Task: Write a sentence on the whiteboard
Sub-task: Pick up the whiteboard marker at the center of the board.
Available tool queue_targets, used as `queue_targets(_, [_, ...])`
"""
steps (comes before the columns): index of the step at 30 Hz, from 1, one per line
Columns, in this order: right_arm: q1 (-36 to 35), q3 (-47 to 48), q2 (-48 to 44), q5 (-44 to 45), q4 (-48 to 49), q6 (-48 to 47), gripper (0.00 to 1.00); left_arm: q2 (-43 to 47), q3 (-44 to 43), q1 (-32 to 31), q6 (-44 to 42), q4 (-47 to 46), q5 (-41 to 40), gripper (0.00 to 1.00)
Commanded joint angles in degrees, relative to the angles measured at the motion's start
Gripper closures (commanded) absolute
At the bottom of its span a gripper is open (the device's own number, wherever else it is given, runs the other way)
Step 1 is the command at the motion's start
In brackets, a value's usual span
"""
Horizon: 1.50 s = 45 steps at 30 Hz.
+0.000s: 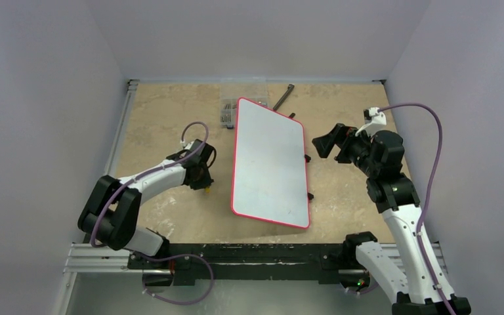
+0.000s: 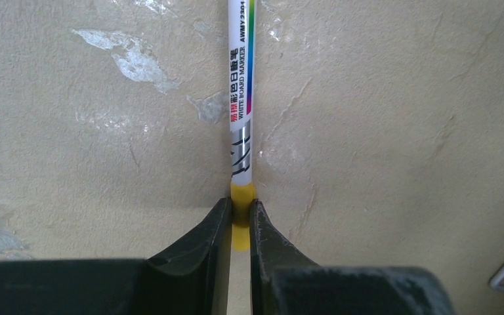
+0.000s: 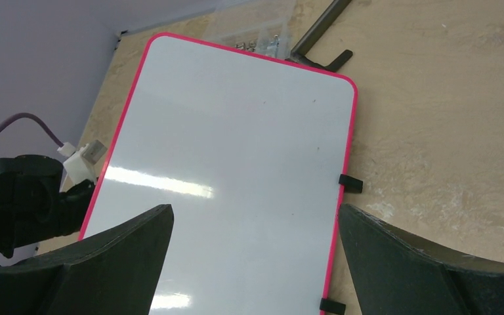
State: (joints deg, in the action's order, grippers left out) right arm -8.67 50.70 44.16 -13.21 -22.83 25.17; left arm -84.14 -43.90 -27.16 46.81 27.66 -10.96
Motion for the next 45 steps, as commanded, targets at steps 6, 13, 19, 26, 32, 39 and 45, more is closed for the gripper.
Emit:
queue_targets(6, [-0.03,1.68,-0.8,-3.41,0.67,-0.65,0.01,8.54,0.3,-2.22,-6.47,-1.77,2.79,1.0])
queue_targets(13, [-0.03,3.2,-0.42,-8.05,1.44,1.82,0.01,20.58,-1.35,-2.21,-11.67,1.77,9.36,1.0])
queue_targets(19, [0.02,3.54,1.03,-19.05,8.94,7.26,0.01,28.49,-8.03,-2.28,-15.57,11.12,10.27,1.0])
queue_targets(26, [-0.36,5.38,4.34,-32.44,18.32,13.2,0.01,37.51,-14.26,-2.28,-22.23,15.9,15.82,1.0])
queue_targets(32, [-6.31,6.05,7.23,-34.4,25.21,14.57,0.02,37.76,-20.04,-2.32,-25.67,14.31,28.28,1.0])
queue_targets(39, [-18.2,13.33,15.22,-31.67,23.94,8.6,0.07,32.04,-28.74,-3.55,-29.89,14.16,42.54,1.0])
queue_targets(45, [-24.22,17.34,19.86,-32.47,22.92,5.6,0.1,27.63,-33.53,-6.47,-34.99,16.95,47.54,1.0])
